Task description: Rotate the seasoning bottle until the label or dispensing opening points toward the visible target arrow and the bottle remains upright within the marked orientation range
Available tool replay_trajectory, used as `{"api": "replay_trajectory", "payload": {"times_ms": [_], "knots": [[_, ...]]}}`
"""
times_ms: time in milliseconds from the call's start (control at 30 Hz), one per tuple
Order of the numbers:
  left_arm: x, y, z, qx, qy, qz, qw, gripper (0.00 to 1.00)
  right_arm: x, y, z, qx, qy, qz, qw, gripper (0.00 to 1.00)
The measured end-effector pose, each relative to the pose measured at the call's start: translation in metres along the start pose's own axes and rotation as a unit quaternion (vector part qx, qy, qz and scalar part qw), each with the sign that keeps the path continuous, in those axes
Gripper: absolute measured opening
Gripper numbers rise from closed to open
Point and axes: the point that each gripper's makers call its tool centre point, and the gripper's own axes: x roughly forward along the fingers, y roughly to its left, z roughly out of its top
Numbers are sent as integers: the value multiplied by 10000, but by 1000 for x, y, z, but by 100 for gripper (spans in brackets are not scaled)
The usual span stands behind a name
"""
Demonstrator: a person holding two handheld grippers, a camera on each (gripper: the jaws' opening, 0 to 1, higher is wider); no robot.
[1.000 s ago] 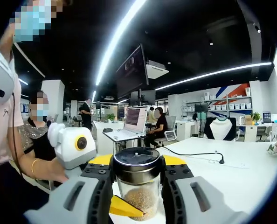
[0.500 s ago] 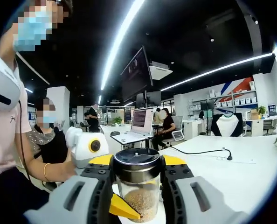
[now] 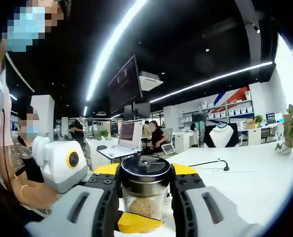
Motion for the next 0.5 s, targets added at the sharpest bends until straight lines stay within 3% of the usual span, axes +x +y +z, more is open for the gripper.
{"api": "replay_trajectory", "payload": {"times_ms": [33, 100, 167, 233, 333, 500], "knots": [[0, 0, 0, -72, -2, 67, 10000, 43, 3, -1, -1, 57, 49, -200, 9998, 38], [0, 1, 0, -59, 37, 167, 9998, 43, 5, 0, -1, -36, 48, -274, 9996, 38], [-2, 6, 1, 190, 51, 342, 9992, 43, 6, 3, 1, -108, 40, -254, 9996, 38], [-2, 6, 2, 188, 31, 303, 9994, 43, 5, 3, 2, -123, 58, -189, 9997, 38], [-2, 2, 3, -133, -72, 24, 9999, 43, 4, 2, 4, -159, 100, -44, 9998, 38], [-4, -4, 4, -34, -159, -231, 9996, 43, -2, 2, 4, -47, 140, 252, 9996, 37]]}}
